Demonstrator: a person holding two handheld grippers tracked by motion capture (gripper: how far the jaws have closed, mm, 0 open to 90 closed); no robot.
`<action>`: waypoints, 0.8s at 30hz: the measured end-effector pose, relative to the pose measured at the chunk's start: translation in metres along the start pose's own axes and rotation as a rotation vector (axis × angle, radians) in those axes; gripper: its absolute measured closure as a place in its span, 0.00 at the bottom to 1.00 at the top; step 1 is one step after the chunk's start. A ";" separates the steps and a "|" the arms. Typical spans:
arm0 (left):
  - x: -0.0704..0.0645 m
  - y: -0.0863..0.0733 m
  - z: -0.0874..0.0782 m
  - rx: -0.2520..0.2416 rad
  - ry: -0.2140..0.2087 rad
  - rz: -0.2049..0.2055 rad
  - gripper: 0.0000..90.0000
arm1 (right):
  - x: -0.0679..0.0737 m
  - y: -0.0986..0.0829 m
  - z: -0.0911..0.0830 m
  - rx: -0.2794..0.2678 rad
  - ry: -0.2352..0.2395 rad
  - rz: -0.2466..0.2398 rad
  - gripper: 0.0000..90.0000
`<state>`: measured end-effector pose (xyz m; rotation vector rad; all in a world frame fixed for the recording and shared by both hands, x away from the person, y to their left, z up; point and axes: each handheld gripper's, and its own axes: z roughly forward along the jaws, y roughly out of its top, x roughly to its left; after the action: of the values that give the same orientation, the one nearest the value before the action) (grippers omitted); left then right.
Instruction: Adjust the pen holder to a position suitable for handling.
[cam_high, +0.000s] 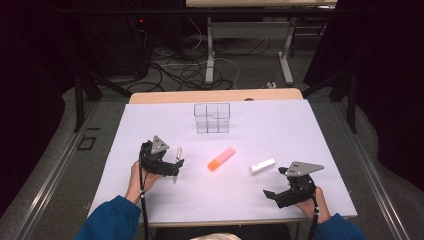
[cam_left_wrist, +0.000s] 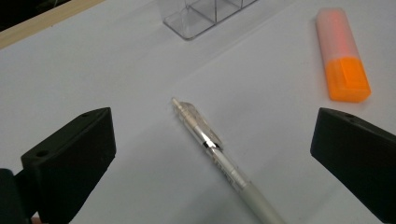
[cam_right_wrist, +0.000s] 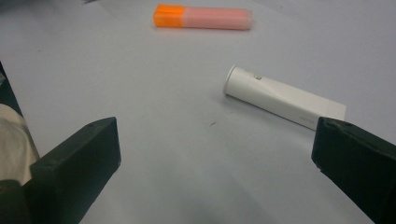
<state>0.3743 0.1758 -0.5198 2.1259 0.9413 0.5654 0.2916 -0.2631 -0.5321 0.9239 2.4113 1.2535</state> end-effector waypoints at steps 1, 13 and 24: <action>0.001 0.002 0.002 0.002 -0.004 0.003 0.00 | 0.000 0.000 0.000 0.003 -0.002 0.004 0.01; 0.011 0.037 0.031 -0.016 -0.022 -0.039 0.00 | 0.000 -0.001 0.002 -0.003 -0.014 0.008 0.01; 0.037 0.060 0.061 0.001 -0.026 -0.112 0.38 | 0.000 -0.001 0.000 0.005 -0.019 0.009 0.02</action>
<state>0.4630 0.1488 -0.5095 2.0619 1.0393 0.4801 0.2911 -0.2631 -0.5329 0.9452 2.3989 1.2370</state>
